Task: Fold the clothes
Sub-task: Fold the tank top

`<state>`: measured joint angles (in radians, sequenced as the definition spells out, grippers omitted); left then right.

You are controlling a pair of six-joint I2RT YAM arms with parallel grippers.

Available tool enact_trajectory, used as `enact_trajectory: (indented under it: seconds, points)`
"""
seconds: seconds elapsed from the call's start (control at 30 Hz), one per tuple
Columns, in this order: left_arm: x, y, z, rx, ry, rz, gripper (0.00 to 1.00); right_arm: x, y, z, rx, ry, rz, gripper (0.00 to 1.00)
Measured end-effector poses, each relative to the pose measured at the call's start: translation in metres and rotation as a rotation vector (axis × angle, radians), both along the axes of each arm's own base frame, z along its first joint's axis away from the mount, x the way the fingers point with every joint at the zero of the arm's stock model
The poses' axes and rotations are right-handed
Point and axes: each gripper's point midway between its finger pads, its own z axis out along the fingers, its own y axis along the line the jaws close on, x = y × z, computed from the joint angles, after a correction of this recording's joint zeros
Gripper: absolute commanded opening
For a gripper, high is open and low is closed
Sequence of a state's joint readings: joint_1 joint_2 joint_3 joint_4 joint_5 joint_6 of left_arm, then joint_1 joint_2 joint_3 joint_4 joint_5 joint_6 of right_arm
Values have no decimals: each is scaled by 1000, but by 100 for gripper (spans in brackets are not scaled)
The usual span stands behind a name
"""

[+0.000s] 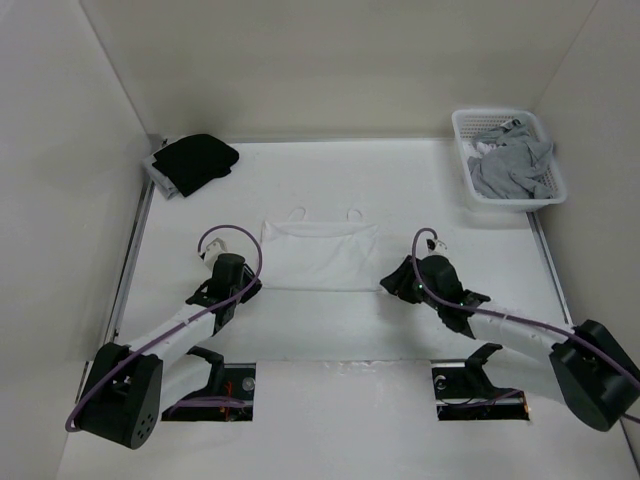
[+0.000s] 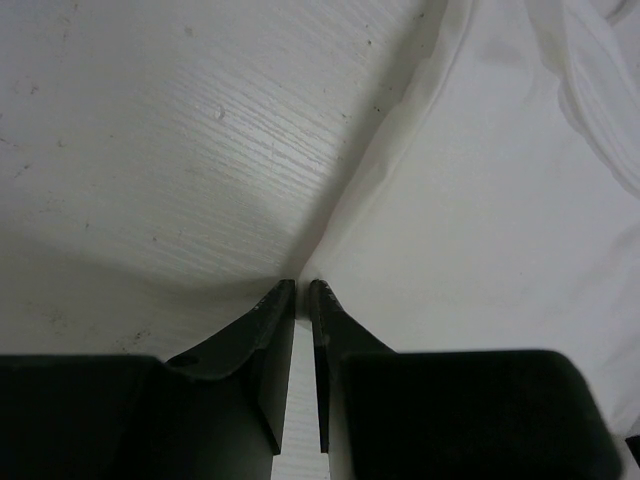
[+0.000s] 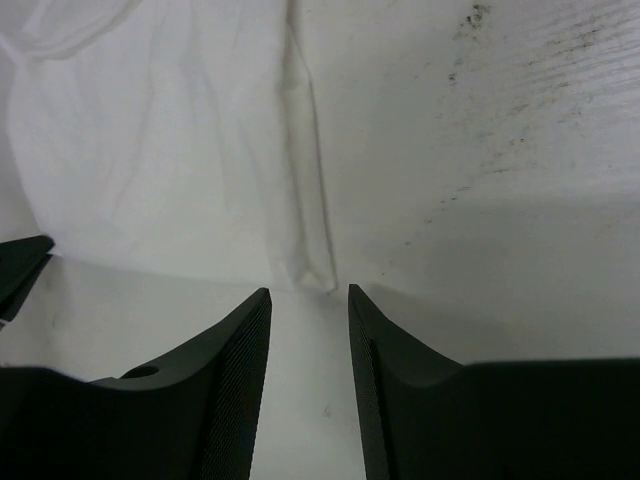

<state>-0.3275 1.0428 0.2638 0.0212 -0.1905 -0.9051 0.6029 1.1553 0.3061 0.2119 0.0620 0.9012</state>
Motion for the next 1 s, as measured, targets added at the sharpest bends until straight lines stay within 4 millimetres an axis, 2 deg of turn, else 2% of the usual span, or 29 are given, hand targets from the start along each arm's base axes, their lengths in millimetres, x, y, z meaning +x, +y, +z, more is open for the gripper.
enact_trajectory:
  seconds: [0.1,0.17,0.37,0.47,0.6,0.8,0.93,1.0]
  points:
    - [0,0,0,-2,-1,0,12,-1,2,20,32,-61,2,46]
    - [0,0,0,-3,-1,0,12,0,3,24,34,-73,10,45]
    - [1,0,0,-6,-4,2,12,-8,2,-12,-35,40,36,43]
    - [1,0,0,-7,-4,1,12,-3,9,-13,-26,48,49,40]
    - [1,0,0,-10,-7,0,12,2,15,-14,-12,50,50,31]
    - [0,0,0,-15,-10,1,11,3,13,-17,-10,63,21,17]
    - [0,1,0,-18,-13,2,5,6,9,-17,-13,64,-12,3]
    - [0,2,0,-20,-15,3,2,7,8,-16,-18,56,-24,1]
